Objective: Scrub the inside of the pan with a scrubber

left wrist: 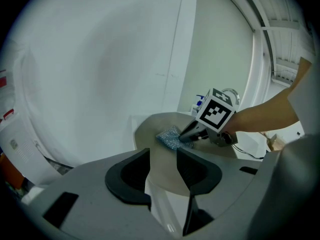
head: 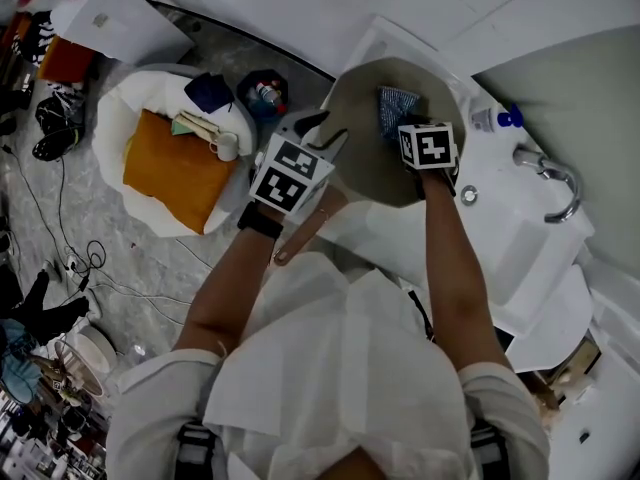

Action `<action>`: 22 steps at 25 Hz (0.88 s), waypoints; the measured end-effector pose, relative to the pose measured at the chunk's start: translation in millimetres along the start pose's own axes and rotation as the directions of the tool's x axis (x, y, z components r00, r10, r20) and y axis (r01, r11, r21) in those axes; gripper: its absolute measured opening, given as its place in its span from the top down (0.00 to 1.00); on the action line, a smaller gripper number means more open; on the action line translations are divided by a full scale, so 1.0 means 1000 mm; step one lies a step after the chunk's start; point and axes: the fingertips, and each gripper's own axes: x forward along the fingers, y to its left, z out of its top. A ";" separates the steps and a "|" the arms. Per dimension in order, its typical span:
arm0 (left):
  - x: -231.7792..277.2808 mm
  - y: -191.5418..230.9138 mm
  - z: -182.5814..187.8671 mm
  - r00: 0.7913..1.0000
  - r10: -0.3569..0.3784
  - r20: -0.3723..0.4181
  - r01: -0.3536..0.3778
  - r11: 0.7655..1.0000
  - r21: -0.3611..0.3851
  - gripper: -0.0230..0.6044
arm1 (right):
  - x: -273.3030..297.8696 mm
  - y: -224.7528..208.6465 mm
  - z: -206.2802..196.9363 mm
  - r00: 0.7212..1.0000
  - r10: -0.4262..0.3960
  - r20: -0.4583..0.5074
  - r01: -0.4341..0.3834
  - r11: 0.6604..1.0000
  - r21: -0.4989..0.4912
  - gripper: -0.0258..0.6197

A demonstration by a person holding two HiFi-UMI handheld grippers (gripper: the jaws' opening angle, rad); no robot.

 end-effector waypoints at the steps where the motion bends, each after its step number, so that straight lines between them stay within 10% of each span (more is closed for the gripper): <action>1: -0.001 0.002 -0.001 1.000 0.005 0.002 -0.005 1.000 -0.004 0.68 | -0.003 -0.004 0.005 1.000 -0.018 0.025 0.018 1.000 0.008 0.92; 8: 0.004 0.016 -0.019 0.999 0.023 -0.031 -0.024 0.999 -0.044 0.68 | -0.005 -0.033 0.014 0.987 -0.132 0.088 0.121 0.986 0.117 0.91; 13: -0.007 -0.004 -0.035 0.986 -0.142 -0.089 0.130 0.984 -0.121 0.56 | 0.006 -0.022 0.019 0.994 -0.076 0.079 0.066 0.991 0.120 0.91; 22: -0.035 -0.098 -0.101 0.839 -0.377 -0.393 0.360 0.925 -0.118 0.41 | 0.002 -0.020 0.021 0.994 -0.059 0.092 0.049 0.992 0.113 0.91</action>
